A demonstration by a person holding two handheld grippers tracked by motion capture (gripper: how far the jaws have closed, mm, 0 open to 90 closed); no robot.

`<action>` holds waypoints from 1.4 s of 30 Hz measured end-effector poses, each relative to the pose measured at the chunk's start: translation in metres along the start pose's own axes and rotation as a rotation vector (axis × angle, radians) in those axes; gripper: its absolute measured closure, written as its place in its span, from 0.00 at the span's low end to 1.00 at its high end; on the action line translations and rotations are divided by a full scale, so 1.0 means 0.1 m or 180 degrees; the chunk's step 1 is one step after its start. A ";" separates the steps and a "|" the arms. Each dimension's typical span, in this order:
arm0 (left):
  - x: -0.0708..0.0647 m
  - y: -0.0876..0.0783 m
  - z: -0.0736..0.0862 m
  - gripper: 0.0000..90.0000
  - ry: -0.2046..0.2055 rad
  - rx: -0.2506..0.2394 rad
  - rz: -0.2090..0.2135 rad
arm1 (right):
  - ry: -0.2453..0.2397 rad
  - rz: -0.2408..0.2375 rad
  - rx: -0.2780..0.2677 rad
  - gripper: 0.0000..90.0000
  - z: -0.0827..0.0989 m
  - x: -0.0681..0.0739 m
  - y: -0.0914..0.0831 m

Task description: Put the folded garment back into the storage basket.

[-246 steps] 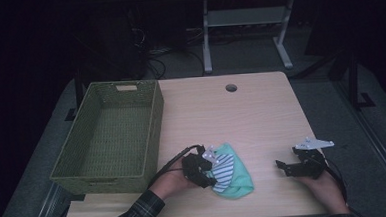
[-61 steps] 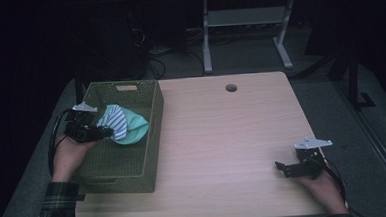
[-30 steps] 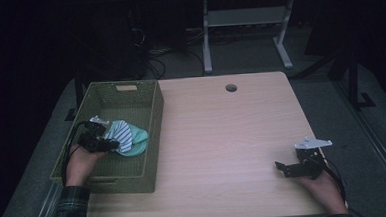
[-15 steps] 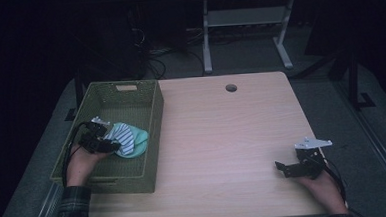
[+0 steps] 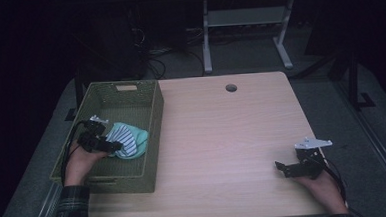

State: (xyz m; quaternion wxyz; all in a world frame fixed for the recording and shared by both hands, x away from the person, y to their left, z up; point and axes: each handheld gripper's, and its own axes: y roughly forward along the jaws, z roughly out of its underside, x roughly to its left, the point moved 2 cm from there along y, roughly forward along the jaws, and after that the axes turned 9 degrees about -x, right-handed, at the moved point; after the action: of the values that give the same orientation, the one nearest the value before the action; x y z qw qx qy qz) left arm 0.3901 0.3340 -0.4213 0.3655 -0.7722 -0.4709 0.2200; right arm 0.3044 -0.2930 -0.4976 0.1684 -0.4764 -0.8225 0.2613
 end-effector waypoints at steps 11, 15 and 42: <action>-0.10 -0.12 -0.14 0.17 0.0020 -0.0204 0.0004 | -0.0001 0.0000 -0.0001 0.03 0.00 0.00 0.00; -0.16 -0.21 -0.22 0.17 0.0026 -0.0270 0.0018 | -0.0002 0.0000 -0.0001 0.03 0.00 0.00 0.00; -0.71 -0.51 -0.73 0.18 0.0160 -0.0579 0.0440 | 0.0000 0.0005 -0.0001 0.03 0.00 0.00 0.00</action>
State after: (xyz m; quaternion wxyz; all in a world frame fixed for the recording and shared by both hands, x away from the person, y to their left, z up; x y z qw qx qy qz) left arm 0.3785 0.2592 -0.3359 0.2895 -0.8381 -0.4252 0.1816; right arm 0.3044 -0.2930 -0.4976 0.1681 -0.4771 -0.8221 0.2614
